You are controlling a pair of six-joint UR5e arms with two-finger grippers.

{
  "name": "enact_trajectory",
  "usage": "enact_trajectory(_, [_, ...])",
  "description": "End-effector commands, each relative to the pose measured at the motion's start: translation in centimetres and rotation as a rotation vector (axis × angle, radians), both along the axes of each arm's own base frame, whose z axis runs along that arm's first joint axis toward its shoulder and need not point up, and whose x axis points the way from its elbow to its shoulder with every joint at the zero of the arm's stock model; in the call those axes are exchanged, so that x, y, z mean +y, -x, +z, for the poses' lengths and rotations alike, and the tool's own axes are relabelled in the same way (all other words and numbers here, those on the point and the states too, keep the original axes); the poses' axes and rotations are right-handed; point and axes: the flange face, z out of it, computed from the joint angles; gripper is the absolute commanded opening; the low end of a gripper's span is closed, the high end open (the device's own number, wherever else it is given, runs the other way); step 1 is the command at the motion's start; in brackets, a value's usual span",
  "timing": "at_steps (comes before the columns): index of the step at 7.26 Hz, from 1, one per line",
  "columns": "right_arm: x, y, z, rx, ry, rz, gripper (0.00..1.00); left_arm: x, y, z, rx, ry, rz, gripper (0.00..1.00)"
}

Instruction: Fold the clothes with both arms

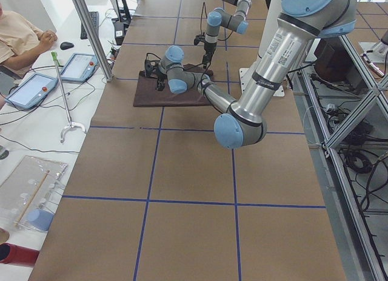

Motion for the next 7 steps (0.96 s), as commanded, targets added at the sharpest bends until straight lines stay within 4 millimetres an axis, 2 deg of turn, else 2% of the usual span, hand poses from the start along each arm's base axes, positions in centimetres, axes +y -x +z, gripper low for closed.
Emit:
enact_trajectory(1, [-0.5, 4.0, 0.9, 0.068, -0.089, -0.121, 1.00, 0.7, 0.7, -0.4, 0.014, -0.006, 0.005, 1.00])
enact_trajectory(3, [-0.7, 4.3, 2.2, 0.105, -0.140, -0.186, 1.00, 0.7, 0.6, -0.4, 0.014, -0.004, 0.006, 1.00])
enact_trajectory(4, [-1.1, 3.4, 3.3, 0.158, -0.147, -0.220, 1.00, 0.7, 0.6, -0.3, 0.013, -0.003, 0.006, 1.00])
enact_trajectory(5, [-1.8, 1.0, 4.8, 0.195, -0.157, -0.240, 1.00, 0.7, 0.6, -0.3, 0.013, -0.003, 0.006, 1.00])
enact_trajectory(6, [-1.9, -4.5, 6.6, 0.193, -0.210, -0.272, 1.00, 0.7, 0.6, -0.2, 0.012, -0.002, 0.006, 1.00])
enact_trajectory(7, [-0.4, -8.4, 9.6, 0.213, -0.231, -0.304, 1.00, 0.7, 0.6, -0.2, 0.012, -0.002, 0.006, 1.00])
